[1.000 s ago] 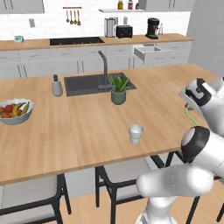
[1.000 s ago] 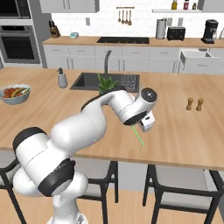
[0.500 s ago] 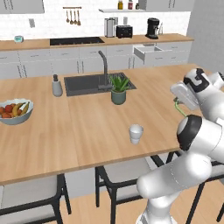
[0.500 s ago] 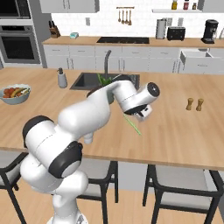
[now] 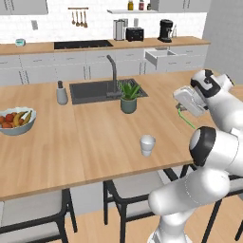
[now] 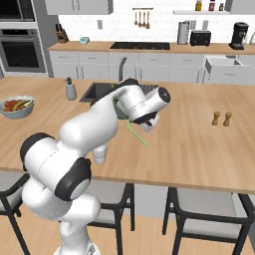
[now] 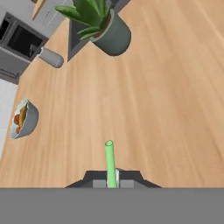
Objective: Take a straw from the drawer in front and place it inside the glass cup on the dining counter.
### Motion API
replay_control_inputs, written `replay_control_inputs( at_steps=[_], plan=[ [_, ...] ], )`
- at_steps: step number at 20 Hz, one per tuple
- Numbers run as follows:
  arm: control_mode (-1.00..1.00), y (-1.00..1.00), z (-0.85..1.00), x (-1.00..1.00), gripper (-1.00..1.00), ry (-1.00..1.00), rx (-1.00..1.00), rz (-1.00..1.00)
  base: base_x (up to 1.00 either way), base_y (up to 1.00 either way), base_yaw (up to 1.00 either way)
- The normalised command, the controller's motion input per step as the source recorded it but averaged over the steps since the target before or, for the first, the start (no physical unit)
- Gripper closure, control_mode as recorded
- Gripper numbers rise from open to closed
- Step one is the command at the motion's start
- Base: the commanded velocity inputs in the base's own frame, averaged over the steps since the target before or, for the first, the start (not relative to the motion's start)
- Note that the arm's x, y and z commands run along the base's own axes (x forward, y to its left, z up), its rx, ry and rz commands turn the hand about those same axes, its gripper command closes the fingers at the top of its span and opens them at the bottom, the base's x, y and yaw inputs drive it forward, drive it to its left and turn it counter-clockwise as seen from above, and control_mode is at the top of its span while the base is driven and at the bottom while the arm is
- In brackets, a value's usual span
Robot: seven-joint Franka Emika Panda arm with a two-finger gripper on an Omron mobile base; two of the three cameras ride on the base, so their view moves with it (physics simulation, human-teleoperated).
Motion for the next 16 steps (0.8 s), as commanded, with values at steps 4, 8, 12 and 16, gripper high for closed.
replay_control_inputs(
  at_steps=[4, 8, 12, 16],
  plan=[
    [-1.00, 0.51, -0.01, -0.09, 1.00, -0.13, 0.00, 0.18, 0.00, 0.00, 0.00],
    [-1.00, 0.56, -0.02, -0.22, 1.00, -0.11, 0.00, 0.22, 0.00, 0.00, 0.00],
    [-1.00, 0.48, 0.00, -0.01, 1.00, 0.00, 0.05, 0.35, 0.00, 0.00, 0.00],
    [-1.00, 0.45, 0.00, -0.09, 1.00, 0.03, 0.07, 0.38, 0.00, 0.00, 0.00]
  ],
)
